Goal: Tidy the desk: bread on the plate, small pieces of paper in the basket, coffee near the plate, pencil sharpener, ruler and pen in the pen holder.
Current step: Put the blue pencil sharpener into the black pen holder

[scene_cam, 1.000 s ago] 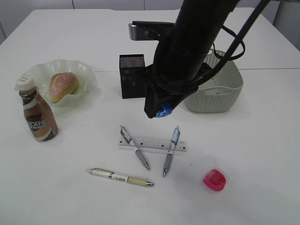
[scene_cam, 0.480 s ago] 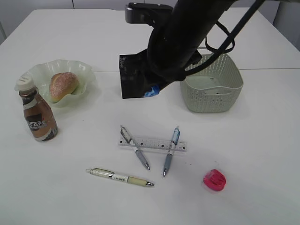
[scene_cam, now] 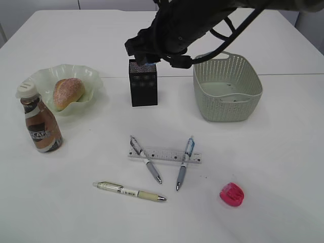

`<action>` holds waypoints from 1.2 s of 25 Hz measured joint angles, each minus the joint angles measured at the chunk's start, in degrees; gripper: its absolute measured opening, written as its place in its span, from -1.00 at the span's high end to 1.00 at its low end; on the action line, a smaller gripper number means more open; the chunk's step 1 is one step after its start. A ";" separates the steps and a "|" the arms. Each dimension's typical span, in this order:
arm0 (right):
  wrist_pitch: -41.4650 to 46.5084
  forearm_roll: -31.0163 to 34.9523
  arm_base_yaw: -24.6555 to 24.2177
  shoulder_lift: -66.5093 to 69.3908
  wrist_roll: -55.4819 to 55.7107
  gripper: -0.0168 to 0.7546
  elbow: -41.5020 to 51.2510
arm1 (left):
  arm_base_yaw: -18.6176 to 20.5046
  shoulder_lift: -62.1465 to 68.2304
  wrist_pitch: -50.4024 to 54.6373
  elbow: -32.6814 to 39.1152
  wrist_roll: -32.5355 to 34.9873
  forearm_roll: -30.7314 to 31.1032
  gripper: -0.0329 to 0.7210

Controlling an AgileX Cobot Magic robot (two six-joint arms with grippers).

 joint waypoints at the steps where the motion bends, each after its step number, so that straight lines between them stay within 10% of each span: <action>1: -1.45 -0.14 0.00 0.54 0.00 0.15 0.00 | 0.00 0.00 0.00 0.00 0.00 0.00 -0.03; 30: -43.55 -4.66 -2.97 20.44 -0.13 0.15 -4.57 | 0.00 0.00 -0.93 0.00 0.00 8.31 -0.03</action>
